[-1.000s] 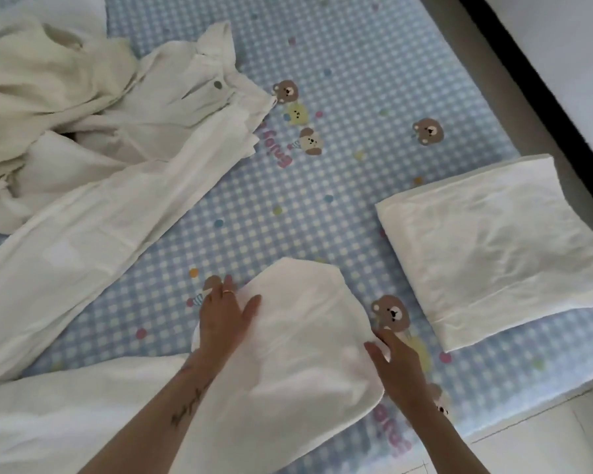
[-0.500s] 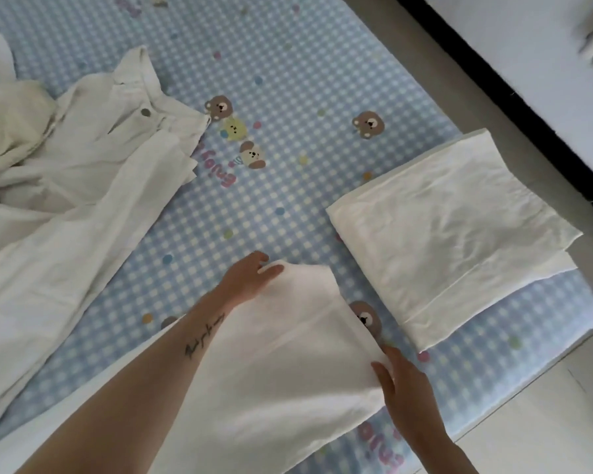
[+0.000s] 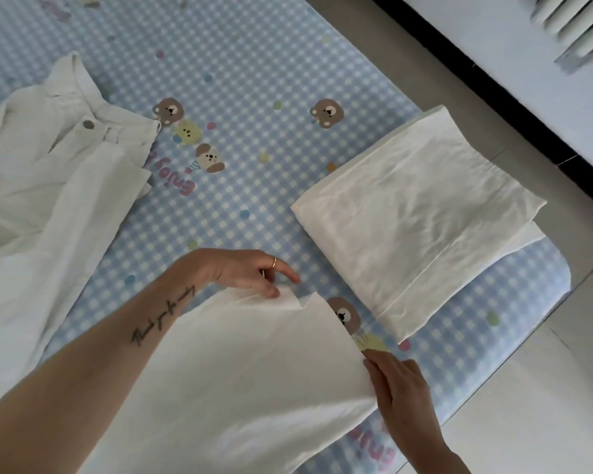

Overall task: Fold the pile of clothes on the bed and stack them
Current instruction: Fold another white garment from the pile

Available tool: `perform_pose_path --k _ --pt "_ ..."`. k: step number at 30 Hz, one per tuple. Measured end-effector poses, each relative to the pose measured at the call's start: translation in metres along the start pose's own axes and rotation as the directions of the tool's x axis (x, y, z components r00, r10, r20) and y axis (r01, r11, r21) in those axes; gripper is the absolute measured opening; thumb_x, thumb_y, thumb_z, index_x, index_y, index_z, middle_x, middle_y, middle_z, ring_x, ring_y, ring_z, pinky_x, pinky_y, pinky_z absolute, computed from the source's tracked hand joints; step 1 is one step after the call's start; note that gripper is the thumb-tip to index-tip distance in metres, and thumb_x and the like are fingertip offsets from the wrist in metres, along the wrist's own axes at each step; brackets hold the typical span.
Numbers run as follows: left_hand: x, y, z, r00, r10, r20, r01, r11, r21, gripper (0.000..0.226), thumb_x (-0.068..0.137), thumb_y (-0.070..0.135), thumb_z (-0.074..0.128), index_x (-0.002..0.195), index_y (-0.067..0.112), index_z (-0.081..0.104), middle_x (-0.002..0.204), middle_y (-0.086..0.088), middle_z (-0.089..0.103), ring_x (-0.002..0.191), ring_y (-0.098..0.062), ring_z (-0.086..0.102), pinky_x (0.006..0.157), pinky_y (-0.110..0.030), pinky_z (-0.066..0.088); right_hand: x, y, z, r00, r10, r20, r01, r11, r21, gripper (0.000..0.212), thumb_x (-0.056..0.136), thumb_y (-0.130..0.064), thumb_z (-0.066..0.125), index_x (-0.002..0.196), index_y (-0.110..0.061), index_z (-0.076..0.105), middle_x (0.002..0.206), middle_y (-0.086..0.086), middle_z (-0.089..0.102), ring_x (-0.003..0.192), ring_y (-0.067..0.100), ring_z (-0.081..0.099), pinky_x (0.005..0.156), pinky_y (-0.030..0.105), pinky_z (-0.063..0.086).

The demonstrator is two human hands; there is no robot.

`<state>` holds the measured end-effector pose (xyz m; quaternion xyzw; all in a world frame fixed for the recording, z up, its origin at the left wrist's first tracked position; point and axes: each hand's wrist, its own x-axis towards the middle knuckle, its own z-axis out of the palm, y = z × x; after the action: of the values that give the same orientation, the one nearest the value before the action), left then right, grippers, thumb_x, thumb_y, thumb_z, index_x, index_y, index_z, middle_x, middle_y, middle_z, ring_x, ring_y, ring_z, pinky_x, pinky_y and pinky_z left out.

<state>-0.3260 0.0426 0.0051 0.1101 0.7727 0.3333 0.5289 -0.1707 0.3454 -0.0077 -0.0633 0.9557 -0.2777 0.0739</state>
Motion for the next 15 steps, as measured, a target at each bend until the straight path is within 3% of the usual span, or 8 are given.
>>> perform_pose_path --k 4,6,9,12,13,15 --pt "0.005 0.015 -0.001 0.972 -0.192 0.137 0.140 0.937 0.321 0.019 0.084 0.023 0.061 0.084 0.042 0.058 0.083 0.011 0.050 0.075 -0.009 0.050 0.069 -0.022 0.041 0.002 0.001 -0.003 0.999 0.018 0.038 -0.019 1.000 0.015 0.011 0.082 -0.010 0.069 0.090 -0.018 0.069 0.076 -0.010 0.070 0.060 0.015 0.050 0.060 0.019 0.042" --pt "0.001 0.015 -0.006 0.953 -0.281 0.112 0.194 0.853 0.485 0.005 0.085 0.030 0.062 0.087 0.030 0.057 0.093 0.008 0.057 0.084 -0.013 0.055 0.069 -0.023 0.041 0.001 0.003 -0.004 0.998 0.031 0.056 -0.033 0.999 0.038 0.009 0.085 -0.016 0.067 0.090 -0.023 0.066 0.075 -0.012 0.069 0.061 0.012 0.048 0.062 0.018 0.041" --pt "-0.011 0.009 -0.015 0.929 -0.339 0.147 0.220 0.827 0.517 0.023 0.083 0.042 0.064 0.090 0.021 0.058 0.091 0.006 0.056 0.079 -0.010 0.050 0.061 -0.020 0.036 0.001 0.005 -0.007 0.995 0.034 0.091 -0.042 0.995 0.087 0.011 0.093 -0.041 0.048 0.091 -0.034 0.057 0.076 -0.017 0.067 0.063 0.009 0.046 0.064 0.015 0.039" --pt "-0.021 0.009 -0.017 0.936 -0.296 0.189 0.178 0.864 0.471 0.022 0.082 0.037 0.066 0.079 0.019 0.053 0.072 0.010 0.050 0.065 -0.005 0.043 0.060 -0.019 0.034 0.000 0.005 -0.011 0.994 0.020 0.110 -0.033 0.992 0.119 0.030 0.093 -0.056 0.034 0.088 -0.035 0.056 0.075 -0.019 0.066 0.064 0.010 0.048 0.061 0.015 0.040" --pt "-0.025 0.011 -0.019 0.958 -0.244 0.154 0.143 0.866 0.478 0.021 0.084 0.031 0.064 0.074 0.020 0.049 0.067 0.011 0.046 0.062 -0.005 0.040 0.060 -0.021 0.033 -0.001 0.004 -0.012 0.994 0.013 0.108 -0.027 0.991 0.134 0.030 0.093 -0.057 0.035 0.087 -0.035 0.055 0.072 -0.019 0.065 0.064 0.010 0.049 0.061 0.015 0.041" --pt "-0.025 0.014 -0.031 0.997 -0.044 -0.057 0.067 0.856 0.512 0.026 0.087 0.019 0.059 0.069 0.022 0.041 0.064 0.009 0.044 0.060 -0.006 0.039 0.060 -0.023 0.034 -0.001 0.003 -0.013 0.997 0.007 0.072 -0.019 0.987 0.160 0.032 0.092 -0.058 0.036 0.086 -0.034 0.056 0.065 -0.018 0.060 0.063 0.010 0.049 0.060 0.017 0.041"
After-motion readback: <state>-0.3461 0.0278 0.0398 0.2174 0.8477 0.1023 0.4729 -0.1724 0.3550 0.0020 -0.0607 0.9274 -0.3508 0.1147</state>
